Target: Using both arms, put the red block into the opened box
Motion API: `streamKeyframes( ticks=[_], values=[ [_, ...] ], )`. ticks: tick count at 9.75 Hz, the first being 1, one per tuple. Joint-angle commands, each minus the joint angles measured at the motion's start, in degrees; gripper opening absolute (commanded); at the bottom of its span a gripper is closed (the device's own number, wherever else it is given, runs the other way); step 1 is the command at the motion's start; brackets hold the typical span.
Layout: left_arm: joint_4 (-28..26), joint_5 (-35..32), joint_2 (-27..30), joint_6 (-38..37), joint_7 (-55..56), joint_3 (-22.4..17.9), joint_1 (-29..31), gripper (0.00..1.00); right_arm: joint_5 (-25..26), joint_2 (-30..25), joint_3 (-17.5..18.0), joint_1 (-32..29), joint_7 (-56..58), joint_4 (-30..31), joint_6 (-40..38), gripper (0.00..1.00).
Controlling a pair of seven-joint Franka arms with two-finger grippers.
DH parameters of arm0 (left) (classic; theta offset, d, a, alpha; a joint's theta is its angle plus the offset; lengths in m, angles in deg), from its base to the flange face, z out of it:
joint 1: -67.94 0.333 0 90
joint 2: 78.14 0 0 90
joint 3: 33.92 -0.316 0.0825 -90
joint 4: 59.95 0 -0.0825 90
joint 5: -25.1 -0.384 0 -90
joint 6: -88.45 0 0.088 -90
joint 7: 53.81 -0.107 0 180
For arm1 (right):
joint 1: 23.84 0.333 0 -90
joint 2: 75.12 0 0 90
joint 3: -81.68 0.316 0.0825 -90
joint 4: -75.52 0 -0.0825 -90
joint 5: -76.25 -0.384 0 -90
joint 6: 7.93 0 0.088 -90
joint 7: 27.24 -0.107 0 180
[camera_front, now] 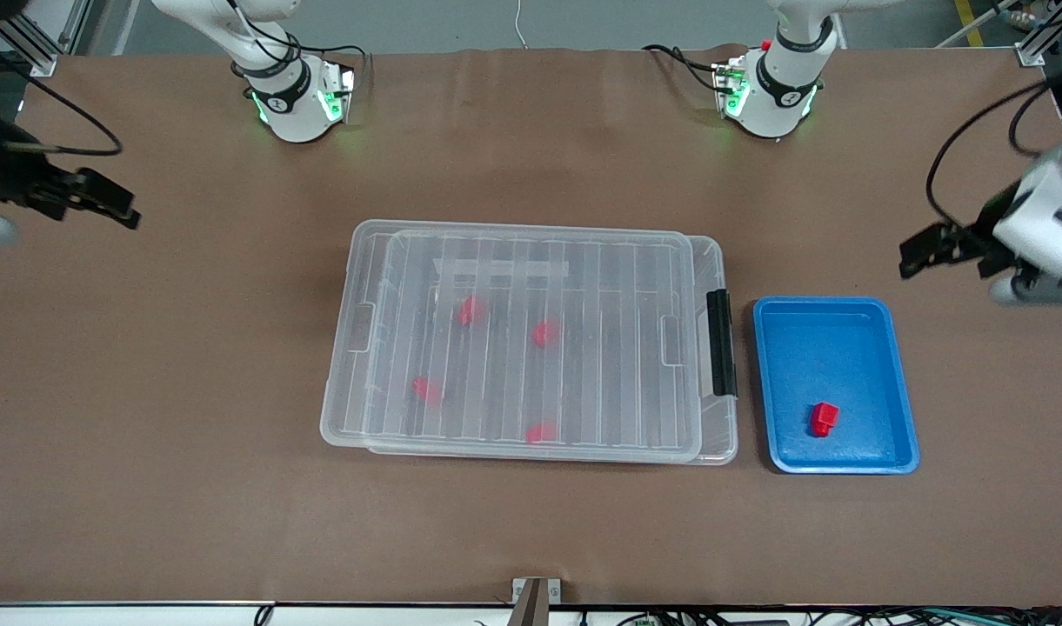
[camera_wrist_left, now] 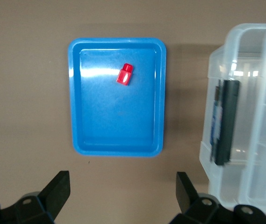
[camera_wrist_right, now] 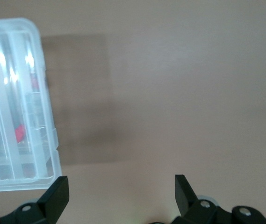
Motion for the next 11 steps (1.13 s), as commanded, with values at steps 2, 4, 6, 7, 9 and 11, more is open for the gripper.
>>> streamKeyframes(
  ticks=[2, 4, 6, 7, 9, 11],
  values=[
    [-1.93, -0.77, -12.35, 10.51, -1.44, 0.21, 2.18, 1.0, -0.4, 11.25, -0.27, 6.59, -1.41, -0.45, 8.98, 1.0],
    [-1.66, -5.91, -18.33, 15.51, -1.53, 0.21, 2.71, 1.0, -0.4, 17.76, -0.36, 10.19, -2.02, -0.45, 15.5, 1.0],
    [-1.31, -8.86, -23.69, 20.79, -1.44, 0.47, 2.63, 1.0, -0.23, 20.68, -0.36, 12.57, -4.48, 0.86, 18.23, 1.0],
    [-1.14, -8.77, -25.98, 22.73, -1.53, 0.56, 2.63, 1.0, -0.14, 20.78, -0.36, 13.28, -4.57, 4.43, 22.86, 1.0],
    [-0.17, -5.54, -29.25, 24.33, -1.62, 0.73, 2.63, 0.96, 0.03, 20.78, -0.36, 13.99, -4.49, 7.37, 26.33, 1.0],
    [-0.17, -4.37, -31.01, 25.03, -1.7, 0.74, 2.19, 0.91, 0.47, 20.86, -0.45, 13.64, -4.4, 7.46, 27.47, 1.0]
  ],
)
